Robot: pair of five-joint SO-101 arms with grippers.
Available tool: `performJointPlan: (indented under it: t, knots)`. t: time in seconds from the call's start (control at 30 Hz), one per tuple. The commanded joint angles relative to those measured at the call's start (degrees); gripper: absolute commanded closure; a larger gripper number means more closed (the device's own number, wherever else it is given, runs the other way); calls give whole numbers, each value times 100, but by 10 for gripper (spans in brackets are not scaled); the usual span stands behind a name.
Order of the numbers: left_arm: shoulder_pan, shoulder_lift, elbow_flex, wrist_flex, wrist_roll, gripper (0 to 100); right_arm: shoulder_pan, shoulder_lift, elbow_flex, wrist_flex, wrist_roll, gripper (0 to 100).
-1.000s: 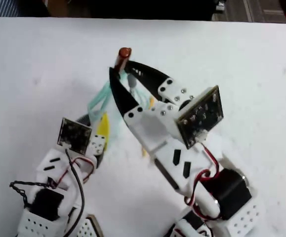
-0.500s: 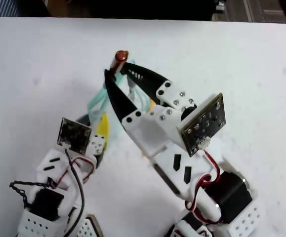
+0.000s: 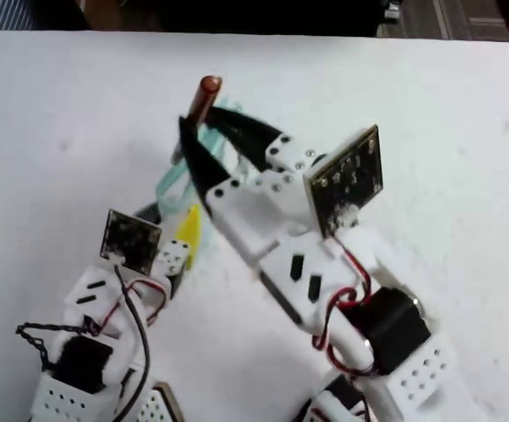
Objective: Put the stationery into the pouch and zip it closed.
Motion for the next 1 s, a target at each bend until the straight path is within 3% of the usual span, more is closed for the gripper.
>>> performJointPlan:
  t: [0.0, 0.17, 0.4, 0.97]
  knots:
    - [-48, 22, -53, -149, 62, 880, 330, 303, 53, -435, -44, 982]
    - [-57, 22, -53, -149, 62, 880, 330, 822, -62, -462, -193, 982]
    - [-57, 22, -53, -149, 62, 880, 321, 259, -703, 558, -167, 982]
    - [-57, 22, -44, -149, 62, 880, -180, 620, -730, 945, -149, 968]
